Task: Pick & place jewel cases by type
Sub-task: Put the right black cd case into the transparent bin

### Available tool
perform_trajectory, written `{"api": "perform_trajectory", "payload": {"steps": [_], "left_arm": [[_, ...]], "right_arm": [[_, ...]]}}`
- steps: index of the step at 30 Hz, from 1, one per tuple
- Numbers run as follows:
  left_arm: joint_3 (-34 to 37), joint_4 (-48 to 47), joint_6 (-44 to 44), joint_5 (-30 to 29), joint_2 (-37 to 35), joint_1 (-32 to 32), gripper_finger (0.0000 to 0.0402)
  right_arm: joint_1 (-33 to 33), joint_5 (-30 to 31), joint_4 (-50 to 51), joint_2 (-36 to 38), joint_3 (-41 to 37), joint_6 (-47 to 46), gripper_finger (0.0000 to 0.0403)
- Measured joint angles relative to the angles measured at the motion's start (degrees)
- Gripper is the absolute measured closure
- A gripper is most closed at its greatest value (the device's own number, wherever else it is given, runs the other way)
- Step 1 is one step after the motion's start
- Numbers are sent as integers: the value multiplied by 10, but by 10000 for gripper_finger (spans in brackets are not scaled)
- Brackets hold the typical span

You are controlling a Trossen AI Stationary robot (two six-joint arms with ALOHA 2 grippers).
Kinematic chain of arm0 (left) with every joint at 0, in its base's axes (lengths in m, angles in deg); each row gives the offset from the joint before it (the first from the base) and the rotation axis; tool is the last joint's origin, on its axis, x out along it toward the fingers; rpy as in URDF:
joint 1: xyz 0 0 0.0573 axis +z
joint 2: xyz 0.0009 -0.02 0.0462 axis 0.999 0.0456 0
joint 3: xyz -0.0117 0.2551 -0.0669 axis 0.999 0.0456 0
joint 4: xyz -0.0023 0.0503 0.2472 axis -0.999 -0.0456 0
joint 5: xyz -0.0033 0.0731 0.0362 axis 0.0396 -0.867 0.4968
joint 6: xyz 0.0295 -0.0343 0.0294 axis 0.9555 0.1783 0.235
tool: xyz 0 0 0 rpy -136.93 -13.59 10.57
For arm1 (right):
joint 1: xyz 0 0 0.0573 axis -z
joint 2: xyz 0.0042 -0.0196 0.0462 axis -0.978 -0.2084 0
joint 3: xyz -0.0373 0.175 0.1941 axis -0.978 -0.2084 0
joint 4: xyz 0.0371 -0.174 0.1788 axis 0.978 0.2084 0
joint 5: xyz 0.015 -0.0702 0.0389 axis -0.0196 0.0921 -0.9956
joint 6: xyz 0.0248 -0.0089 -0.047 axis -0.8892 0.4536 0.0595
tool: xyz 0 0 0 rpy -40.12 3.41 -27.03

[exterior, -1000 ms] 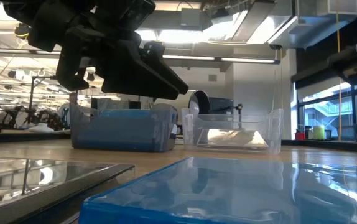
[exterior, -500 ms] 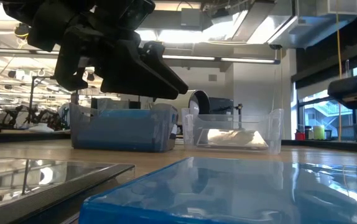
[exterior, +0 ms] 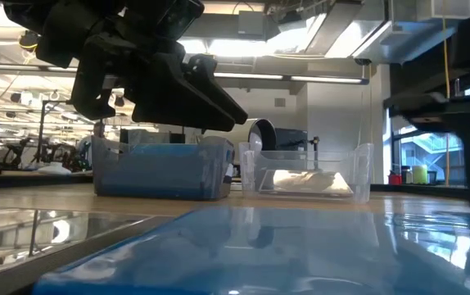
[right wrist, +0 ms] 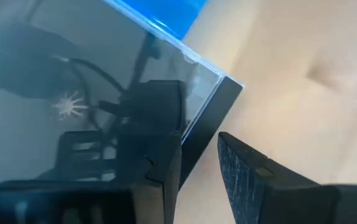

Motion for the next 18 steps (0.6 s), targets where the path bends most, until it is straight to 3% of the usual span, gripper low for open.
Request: {"api": "perform_trajectory", "payload": {"steps": [11, 18], "left_arm": [[0, -15, -1, 0, 0, 0, 208], [0, -27, -1, 0, 0, 0, 208]], "right_arm": [[110, 18, -31, -2, -2, 170, 292], [161, -14, -68, -7, -3, 244, 292]]}}
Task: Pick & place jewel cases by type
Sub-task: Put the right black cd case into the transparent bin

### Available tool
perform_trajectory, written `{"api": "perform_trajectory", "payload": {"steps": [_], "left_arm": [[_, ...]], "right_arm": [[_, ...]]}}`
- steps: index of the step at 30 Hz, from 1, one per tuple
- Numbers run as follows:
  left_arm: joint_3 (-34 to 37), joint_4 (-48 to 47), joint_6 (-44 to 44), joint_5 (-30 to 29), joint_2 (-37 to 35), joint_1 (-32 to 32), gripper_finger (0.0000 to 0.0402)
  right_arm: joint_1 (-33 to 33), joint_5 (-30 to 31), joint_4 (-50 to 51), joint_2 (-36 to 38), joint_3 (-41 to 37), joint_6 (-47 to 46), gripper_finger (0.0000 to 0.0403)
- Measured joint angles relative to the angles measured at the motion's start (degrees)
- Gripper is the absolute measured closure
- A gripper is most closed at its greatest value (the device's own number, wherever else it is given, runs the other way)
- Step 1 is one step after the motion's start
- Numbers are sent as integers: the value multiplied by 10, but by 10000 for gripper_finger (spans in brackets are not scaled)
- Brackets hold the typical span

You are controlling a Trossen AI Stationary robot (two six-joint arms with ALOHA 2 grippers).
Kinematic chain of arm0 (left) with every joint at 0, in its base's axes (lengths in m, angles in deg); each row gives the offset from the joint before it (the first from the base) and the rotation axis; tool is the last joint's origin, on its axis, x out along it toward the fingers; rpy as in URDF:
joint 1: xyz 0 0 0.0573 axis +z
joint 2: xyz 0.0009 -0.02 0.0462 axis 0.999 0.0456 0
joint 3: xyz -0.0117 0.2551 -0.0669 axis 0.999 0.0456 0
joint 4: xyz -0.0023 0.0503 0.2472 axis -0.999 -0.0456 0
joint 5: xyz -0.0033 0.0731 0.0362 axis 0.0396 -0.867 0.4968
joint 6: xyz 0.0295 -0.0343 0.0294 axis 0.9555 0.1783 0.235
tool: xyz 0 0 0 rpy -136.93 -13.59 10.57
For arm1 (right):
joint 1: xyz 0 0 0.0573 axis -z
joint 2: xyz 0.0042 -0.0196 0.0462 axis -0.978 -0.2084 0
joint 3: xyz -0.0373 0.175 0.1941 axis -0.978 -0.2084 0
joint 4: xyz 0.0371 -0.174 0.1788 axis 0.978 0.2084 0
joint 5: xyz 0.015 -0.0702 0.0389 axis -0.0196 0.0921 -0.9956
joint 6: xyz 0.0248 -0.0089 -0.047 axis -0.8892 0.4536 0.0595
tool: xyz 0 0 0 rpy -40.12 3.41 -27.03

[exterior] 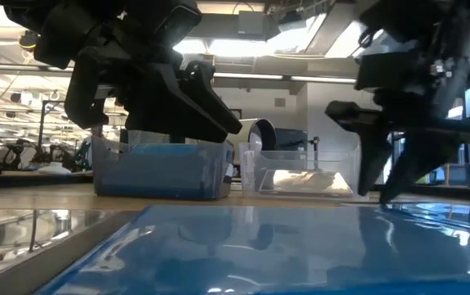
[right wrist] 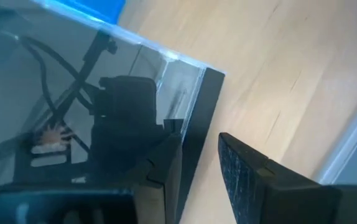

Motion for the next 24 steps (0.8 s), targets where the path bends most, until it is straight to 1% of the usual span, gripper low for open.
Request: {"api": "perform_trajectory", "payload": {"steps": [4, 6, 10, 13, 15, 18, 21, 24], "left_arm": [[0, 1, 2, 0, 0, 0, 208], [0, 5, 9, 0, 0, 0, 208], [0, 18, 15, 0, 0, 0, 208], [0, 24, 36, 9, -1, 6, 208], [0, 21, 45, 21, -1, 13, 208], [0, 24, 44, 57, 1, 32, 208], [0, 40, 22, 88, 8, 57, 208], [0, 74, -6, 110, 27, 79, 208]], "right_arm": [[17, -23, -21, -9, 1, -2, 292], [21, -27, -21, -6, 1, -19, 292], [22, -40, -11, 18, 5, -40, 292], [22, -72, -16, 50, 10, -53, 292], [22, -99, -3, 71, 10, -92, 292], [22, -140, 49, 109, 10, -189, 292], [13, -180, 111, 139, 10, -275, 292], [-12, -202, 147, 158, 10, -334, 292]]}}
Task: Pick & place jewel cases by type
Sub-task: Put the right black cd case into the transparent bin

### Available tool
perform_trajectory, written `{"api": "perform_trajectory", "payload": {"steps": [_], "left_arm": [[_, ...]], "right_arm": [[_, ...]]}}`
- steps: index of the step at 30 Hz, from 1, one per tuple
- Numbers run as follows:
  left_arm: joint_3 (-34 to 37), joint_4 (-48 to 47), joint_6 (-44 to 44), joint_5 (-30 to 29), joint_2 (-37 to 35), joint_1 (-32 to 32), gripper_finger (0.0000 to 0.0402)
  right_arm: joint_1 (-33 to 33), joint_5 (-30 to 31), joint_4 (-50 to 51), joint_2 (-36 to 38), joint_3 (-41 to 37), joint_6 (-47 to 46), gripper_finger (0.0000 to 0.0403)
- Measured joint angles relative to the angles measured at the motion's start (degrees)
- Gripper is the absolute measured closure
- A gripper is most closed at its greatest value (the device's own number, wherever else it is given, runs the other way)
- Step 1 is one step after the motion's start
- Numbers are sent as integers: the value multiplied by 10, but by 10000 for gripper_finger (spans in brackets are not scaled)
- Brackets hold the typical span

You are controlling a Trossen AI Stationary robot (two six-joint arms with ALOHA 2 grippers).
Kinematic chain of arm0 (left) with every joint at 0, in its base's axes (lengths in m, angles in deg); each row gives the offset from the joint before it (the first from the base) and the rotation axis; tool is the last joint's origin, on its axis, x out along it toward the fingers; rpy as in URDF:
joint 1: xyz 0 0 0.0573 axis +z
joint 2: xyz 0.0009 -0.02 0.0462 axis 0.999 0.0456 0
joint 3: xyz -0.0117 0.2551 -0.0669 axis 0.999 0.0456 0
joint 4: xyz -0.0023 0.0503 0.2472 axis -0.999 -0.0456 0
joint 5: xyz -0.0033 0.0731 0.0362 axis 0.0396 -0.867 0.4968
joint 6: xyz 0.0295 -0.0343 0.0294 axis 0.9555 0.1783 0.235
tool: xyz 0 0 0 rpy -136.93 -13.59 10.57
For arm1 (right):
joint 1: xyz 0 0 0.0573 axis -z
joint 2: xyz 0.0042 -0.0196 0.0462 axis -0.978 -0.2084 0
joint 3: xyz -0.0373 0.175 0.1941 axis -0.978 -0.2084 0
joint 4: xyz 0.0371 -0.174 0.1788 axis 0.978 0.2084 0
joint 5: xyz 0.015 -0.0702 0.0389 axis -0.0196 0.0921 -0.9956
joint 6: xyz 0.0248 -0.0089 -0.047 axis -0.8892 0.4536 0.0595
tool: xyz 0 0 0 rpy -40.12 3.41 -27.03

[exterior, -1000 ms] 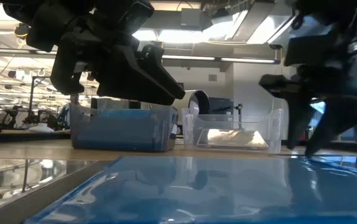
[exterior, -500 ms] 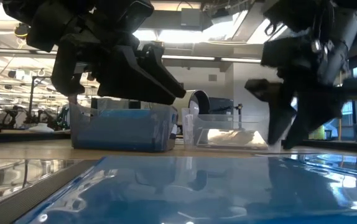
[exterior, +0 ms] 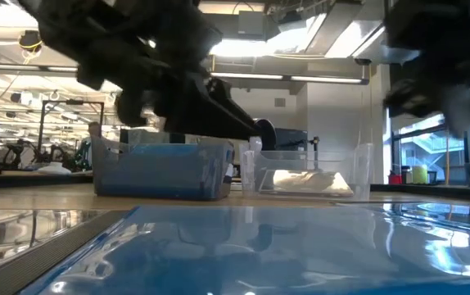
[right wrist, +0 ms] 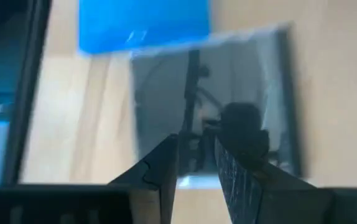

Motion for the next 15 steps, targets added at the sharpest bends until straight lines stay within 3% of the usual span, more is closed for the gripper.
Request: {"api": "perform_trajectory", "payload": {"steps": [7, 15], "left_arm": [[-4, 129, -8, 17, 75, 14, 208], [-58, 137, -11, 5, 137, 6, 208]], "right_arm": [[-84, -1, 20, 6, 0, -42, 292], [-139, 77, 26, -5, -12, -158, 292]]}}
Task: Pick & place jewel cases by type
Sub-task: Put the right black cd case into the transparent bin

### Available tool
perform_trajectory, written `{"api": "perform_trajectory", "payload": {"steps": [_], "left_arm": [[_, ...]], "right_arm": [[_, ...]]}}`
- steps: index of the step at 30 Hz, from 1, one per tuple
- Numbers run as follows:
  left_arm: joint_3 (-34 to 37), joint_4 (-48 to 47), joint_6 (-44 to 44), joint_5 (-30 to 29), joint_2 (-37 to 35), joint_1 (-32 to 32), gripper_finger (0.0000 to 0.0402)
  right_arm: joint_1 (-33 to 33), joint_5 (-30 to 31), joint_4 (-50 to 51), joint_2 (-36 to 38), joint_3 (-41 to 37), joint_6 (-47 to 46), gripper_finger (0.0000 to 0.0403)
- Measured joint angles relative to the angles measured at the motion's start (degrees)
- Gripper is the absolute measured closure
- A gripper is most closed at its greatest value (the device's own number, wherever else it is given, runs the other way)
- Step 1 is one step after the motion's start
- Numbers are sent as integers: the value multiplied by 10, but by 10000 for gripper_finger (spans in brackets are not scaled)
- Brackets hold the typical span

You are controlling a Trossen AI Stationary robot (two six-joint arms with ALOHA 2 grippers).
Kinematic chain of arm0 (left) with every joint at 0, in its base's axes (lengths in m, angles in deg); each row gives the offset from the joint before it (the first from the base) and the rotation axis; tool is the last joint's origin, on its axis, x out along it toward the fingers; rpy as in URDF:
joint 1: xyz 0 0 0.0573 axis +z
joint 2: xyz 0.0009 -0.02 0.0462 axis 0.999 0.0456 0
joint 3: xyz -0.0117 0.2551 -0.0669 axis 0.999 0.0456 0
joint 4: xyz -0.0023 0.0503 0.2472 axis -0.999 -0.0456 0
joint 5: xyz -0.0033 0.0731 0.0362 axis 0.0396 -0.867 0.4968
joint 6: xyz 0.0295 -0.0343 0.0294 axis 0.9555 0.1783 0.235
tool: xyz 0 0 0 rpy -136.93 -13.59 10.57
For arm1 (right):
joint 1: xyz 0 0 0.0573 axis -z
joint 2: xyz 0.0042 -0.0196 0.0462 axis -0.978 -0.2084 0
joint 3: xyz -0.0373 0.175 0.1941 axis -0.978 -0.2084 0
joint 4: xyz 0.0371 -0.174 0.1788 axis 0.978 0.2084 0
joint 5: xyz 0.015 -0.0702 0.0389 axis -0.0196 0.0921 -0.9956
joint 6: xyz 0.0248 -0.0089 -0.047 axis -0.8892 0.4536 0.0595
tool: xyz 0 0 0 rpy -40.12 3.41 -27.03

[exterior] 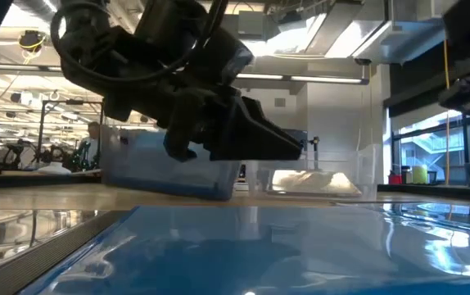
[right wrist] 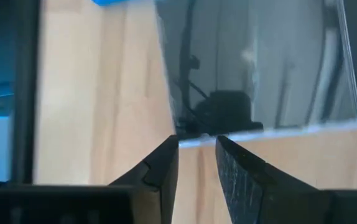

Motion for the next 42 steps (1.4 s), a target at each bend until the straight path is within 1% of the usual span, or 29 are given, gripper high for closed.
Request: {"api": "perform_trajectory", "payload": {"steps": [3, 7, 11, 19, 22, 24, 28, 33, 37, 42], "left_arm": [[-14, -32, 11, -14, 5, -7, 208], [-23, -78, 10, -32, 3, -8, 208], [-36, -99, 6, -57, 1, -16, 208], [-54, -124, 12, -57, 1, -16, 208], [-62, -159, 6, -57, 1, -17, 208], [-71, -182, -6, -57, 1, -16, 208], [-82, -197, -17, -56, 4, -16, 208], [-83, -198, -34, -52, 4, -16, 208], [-83, -207, -51, -44, 4, -17, 208], [-83, -212, -54, -44, 4, -17, 208]], "right_arm": [[0, 3, 7, -16, -1, -19, 292], [0, 12, 9, -33, -1, -19, 292], [0, 13, 12, -37, -1, -18, 292], [0, 24, 23, -38, -1, -26, 292], [0, 48, 31, -41, -1, -43, 292], [0, 50, 36, -43, -1, -46, 292], [1, 53, 42, -55, -1, -48, 292], [16, 80, 73, -84, -1, -62, 292], [29, 81, 71, -114, -1, -23, 292], [52, 69, 60, -141, 3, 27, 292]]}}
